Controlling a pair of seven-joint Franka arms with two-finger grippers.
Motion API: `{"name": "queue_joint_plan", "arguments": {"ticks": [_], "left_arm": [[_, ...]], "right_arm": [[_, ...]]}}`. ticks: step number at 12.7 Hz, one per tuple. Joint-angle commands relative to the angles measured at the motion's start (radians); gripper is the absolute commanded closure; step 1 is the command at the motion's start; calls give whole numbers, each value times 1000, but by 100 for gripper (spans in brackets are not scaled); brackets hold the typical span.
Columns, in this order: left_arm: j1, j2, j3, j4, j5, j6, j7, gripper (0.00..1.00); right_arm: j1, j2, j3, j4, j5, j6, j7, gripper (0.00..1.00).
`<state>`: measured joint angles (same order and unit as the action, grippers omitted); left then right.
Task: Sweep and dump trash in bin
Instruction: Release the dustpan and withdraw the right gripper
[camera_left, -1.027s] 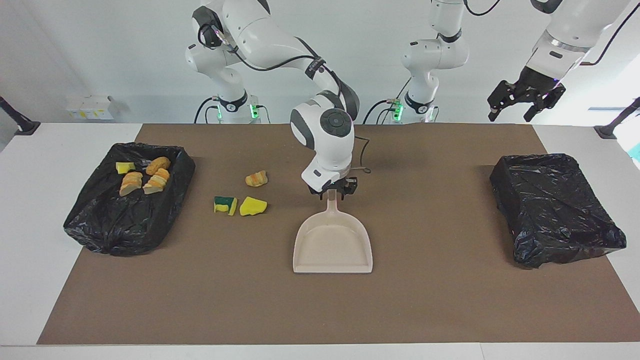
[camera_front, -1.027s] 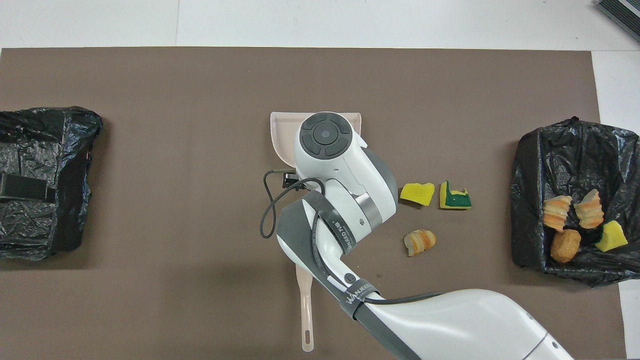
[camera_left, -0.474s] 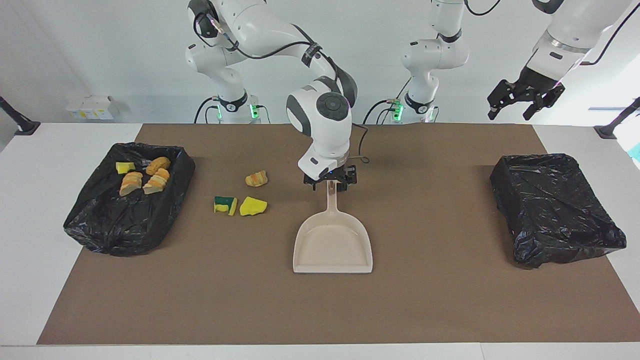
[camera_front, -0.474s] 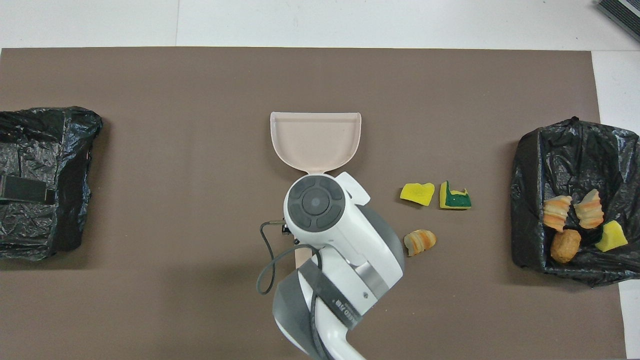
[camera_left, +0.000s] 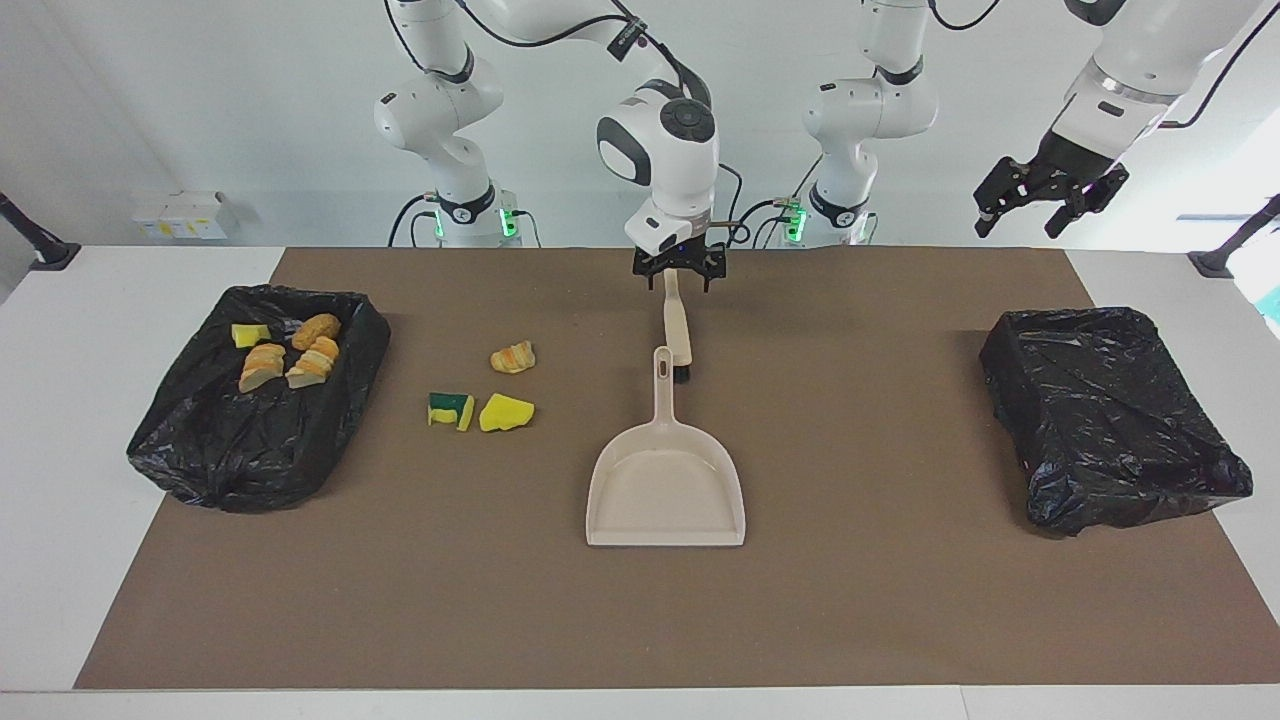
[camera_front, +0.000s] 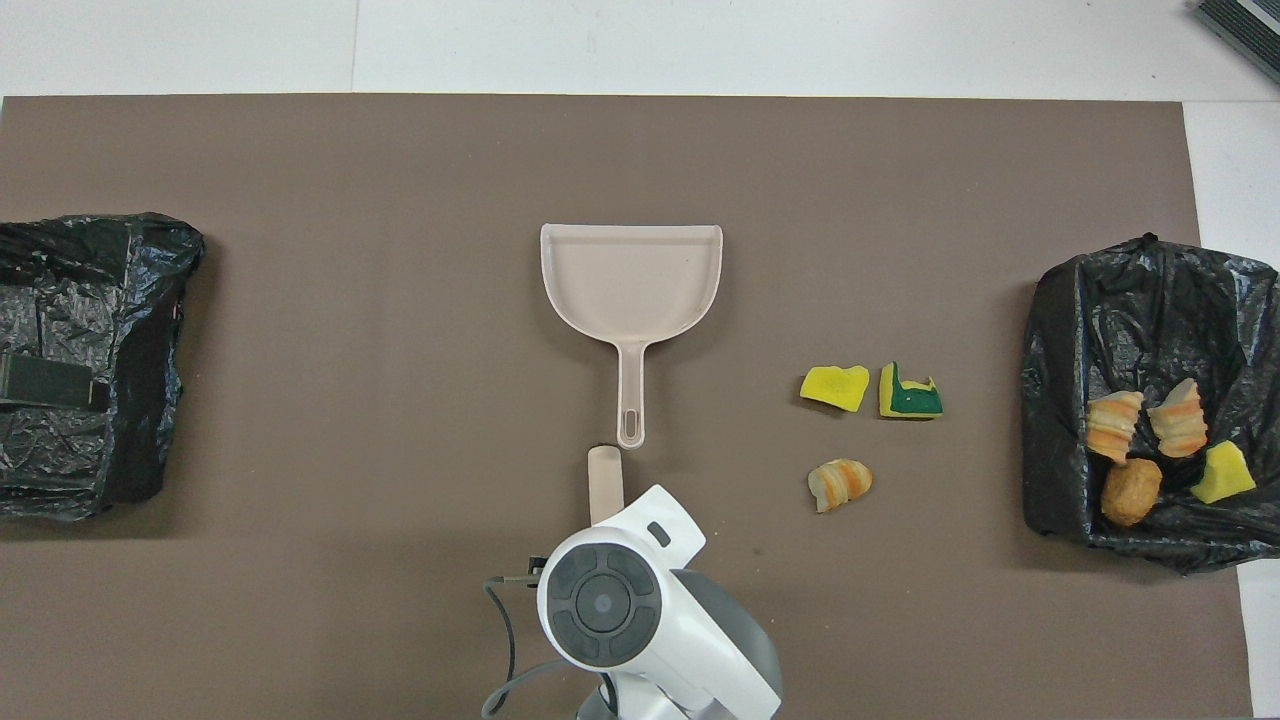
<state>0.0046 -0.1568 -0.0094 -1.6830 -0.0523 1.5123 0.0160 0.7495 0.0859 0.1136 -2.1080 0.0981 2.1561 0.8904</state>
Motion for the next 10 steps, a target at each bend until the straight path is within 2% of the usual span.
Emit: {"name": "queue_joint_plan", "arguments": {"ticks": [1,3,4,7,9,10], "left_arm": [[-5,-26,8,-26,2,-6,13,0],[-5,-30,8,-40,2,-6,15,0],[-5,-38,8,-52,2,-7,15,0],[-11,-43,6,-60,2,11,12,0],[-6,-38,6,-57,-4,29,15,0],[-8,-36,6,-57,-4,37,15,0]], "right_arm": [[46,-55,1,-110,32,48,-1,0],[53,-55,1,-141,32,48,-4,0],[54,-52,3,-153,34,50,-5,4],[67,-48,1,-162,35,60,5,25],[67,-40,1,-161,58,112,-5,36],[67,-32,1,-158,61,132,-8,45]]}}
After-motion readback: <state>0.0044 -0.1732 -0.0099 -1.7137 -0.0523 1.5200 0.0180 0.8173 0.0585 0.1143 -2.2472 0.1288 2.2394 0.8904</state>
